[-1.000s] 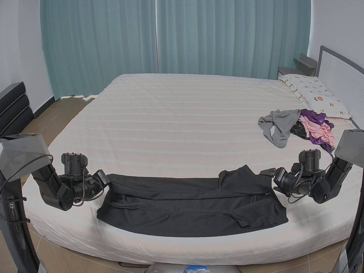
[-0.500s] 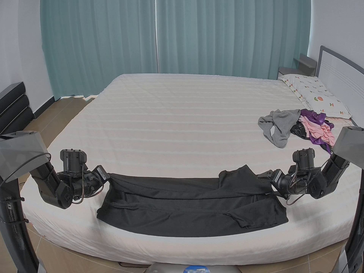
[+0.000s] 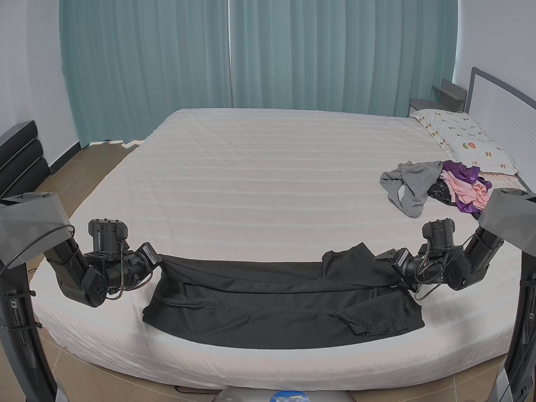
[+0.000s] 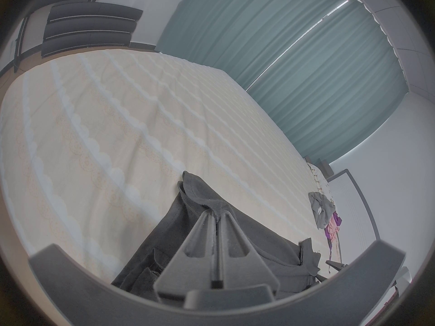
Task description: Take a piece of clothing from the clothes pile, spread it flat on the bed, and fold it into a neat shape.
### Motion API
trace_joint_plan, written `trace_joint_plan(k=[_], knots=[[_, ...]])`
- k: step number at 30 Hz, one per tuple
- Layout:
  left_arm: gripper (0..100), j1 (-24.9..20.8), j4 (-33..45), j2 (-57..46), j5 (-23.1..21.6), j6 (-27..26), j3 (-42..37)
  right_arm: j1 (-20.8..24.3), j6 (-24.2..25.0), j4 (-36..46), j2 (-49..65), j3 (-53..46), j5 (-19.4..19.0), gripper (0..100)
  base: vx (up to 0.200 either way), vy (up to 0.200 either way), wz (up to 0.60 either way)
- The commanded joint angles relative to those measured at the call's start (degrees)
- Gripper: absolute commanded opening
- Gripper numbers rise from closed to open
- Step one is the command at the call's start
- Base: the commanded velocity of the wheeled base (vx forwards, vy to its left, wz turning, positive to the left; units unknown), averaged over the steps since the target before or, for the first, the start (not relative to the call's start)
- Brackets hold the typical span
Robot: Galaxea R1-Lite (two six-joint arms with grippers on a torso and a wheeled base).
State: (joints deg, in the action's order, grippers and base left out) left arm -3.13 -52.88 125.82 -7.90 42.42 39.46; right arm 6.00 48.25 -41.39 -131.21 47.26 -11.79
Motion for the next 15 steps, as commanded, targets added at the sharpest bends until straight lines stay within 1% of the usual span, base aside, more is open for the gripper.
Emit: trace_joint_plan(k=[1, 3, 7, 15], knots=[[0, 0.1, 0.0, 0.0, 0.0, 0.0, 0.0, 0.2, 0.3, 0.2, -1.6, 1.2, 0.0, 0, 0.0, 0.0, 0.0], [0, 0.1, 0.0, 0.1, 0.0, 0.0, 0.0, 0.2, 0.4, 0.6, -1.5, 1.2, 0.2, 0, 0.0, 0.0, 0.0], [0, 0.1, 0.0, 0.0, 0.0, 0.0, 0.0, 0.2, 0.3, 1.0, -1.1, 1.2, 1.9, 0, 0.0, 0.0, 0.0], [0, 0.1, 0.1, 0.0, 0.1, 0.0, 1.1, -0.1, 0.5, 1.0, 1.1, 1.3, 2.1, 0, 0.0, 0.0, 0.0]])
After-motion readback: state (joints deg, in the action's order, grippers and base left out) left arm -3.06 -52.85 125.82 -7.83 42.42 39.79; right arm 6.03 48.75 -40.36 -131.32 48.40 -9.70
